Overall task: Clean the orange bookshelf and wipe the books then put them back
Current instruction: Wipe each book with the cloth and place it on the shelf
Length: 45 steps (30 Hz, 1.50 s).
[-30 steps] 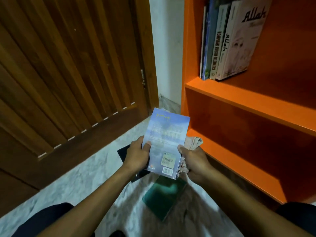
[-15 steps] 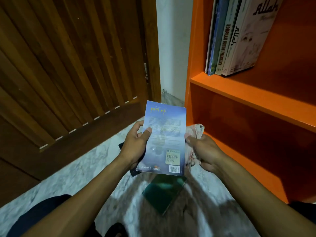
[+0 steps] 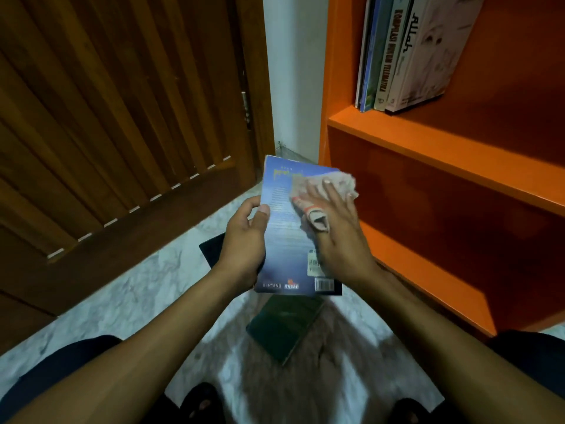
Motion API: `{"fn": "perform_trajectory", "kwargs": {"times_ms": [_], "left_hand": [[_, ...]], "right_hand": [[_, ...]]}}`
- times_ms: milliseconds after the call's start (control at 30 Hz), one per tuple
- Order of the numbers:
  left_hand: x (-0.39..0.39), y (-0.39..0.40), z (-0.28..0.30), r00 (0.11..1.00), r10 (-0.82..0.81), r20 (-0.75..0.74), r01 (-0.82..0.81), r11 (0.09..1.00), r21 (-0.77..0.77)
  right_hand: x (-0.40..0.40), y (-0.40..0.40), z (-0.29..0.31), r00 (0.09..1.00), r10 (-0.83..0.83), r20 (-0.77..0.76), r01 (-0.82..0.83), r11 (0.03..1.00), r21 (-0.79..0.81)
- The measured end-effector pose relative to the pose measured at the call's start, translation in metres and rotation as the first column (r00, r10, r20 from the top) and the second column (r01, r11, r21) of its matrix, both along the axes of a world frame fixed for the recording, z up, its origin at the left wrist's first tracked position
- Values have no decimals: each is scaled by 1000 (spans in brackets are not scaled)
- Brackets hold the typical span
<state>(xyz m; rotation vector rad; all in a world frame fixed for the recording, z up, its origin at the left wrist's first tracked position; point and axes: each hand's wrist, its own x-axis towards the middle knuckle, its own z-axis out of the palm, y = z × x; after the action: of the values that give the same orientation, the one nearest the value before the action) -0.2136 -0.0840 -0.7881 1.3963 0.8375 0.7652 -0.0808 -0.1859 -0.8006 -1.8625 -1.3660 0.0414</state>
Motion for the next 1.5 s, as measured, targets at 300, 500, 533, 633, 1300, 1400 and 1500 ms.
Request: {"fn": "perform_trajectory", "kwargs": {"times_ms": [300, 500, 533, 633, 1300, 1400, 1500], "left_hand": [[-17, 43, 10, 926, 362, 104, -335, 917, -216], [-27, 51, 13, 934, 353, 60, -341, 928, -147], [-27, 48, 13, 943, 329, 39, -321, 937, -136], [-24, 34, 10, 976, 216, 1, -214, 968, -133], [7, 34, -6, 911, 383, 152, -249, 805, -538], [-4, 51, -7, 877, 455, 155, -314, 787, -531], [-16, 66, 0, 844, 498, 198, -321, 766, -557]], "right_hand": [[-22, -18, -26, 953, 295, -73, -302, 946, -115], [-18, -19, -3, 858, 184, -479, -226, 974, -30], [-11, -17, -3, 839, 88, -537, -102, 995, 5], [9, -8, 4, 615, -87, -783, 218, 974, 63], [-50, 12, -13, 938, 192, -289, -247, 954, -169], [-54, 7, -22, 919, 275, -282, -318, 940, -120], [-50, 5, -25, 916, 381, -124, -387, 922, -22]]}}
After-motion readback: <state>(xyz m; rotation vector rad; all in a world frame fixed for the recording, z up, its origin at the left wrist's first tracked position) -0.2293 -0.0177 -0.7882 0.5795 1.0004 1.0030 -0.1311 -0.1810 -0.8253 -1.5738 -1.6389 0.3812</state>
